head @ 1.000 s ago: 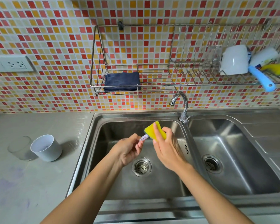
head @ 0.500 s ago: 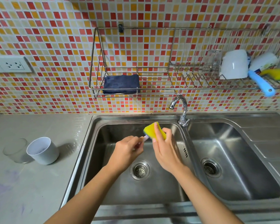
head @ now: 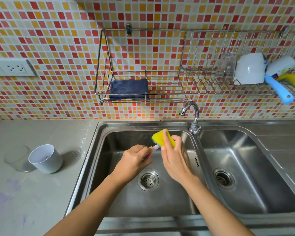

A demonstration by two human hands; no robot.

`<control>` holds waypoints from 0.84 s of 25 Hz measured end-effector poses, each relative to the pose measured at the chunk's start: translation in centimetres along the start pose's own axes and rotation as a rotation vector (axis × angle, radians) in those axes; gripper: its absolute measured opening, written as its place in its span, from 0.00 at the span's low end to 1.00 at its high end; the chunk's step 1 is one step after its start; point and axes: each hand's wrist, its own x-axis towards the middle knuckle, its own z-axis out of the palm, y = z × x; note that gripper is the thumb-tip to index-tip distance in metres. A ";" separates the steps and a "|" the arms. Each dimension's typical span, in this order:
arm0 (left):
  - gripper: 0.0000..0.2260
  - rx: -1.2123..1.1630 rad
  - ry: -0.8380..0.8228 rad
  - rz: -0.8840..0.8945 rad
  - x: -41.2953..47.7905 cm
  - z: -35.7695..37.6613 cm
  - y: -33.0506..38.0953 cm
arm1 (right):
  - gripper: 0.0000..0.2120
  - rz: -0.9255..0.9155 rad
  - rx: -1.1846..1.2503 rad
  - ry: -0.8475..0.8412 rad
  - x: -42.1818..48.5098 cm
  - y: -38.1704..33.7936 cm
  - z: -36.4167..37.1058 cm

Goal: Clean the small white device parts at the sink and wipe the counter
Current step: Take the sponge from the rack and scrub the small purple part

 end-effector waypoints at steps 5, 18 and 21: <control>0.08 -0.033 -0.010 -0.040 0.4 -0.1 -0.3 | 0.28 -0.018 -0.022 0.022 0.0 -0.2 0.6; 0.03 -0.555 -0.039 -0.742 1.6 0.1 0.2 | 0.29 0.007 0.020 0.078 0.4 0.7 1.6; 0.02 -0.590 -0.040 -0.764 1.8 0.3 0.3 | 0.29 0.010 0.031 0.088 0.4 0.6 1.6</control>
